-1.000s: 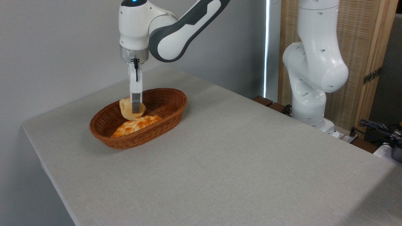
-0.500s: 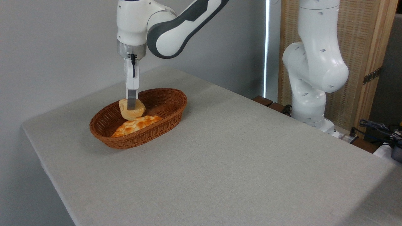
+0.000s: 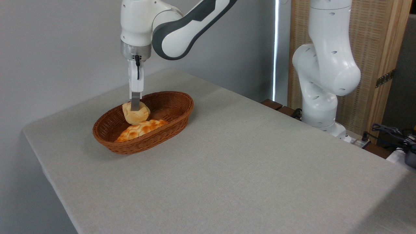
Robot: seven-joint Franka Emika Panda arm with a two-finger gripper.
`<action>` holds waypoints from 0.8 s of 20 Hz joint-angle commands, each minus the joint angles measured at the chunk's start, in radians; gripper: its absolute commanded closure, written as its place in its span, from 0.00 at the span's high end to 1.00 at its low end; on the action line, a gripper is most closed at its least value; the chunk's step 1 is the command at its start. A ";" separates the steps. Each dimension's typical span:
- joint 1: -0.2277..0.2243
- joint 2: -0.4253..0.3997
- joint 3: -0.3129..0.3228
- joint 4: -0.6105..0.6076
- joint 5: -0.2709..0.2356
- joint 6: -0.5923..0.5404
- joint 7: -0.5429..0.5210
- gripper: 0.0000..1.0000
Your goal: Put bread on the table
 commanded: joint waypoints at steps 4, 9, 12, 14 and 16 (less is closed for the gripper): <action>0.036 -0.034 0.066 0.120 -0.077 -0.220 0.000 0.10; 0.051 -0.062 0.239 0.201 -0.159 -0.366 0.006 0.10; 0.051 -0.063 0.356 0.209 -0.162 -0.372 0.012 0.10; 0.051 -0.059 0.414 0.208 -0.194 -0.372 0.015 0.10; 0.051 -0.051 0.440 0.206 -0.205 -0.371 0.017 0.11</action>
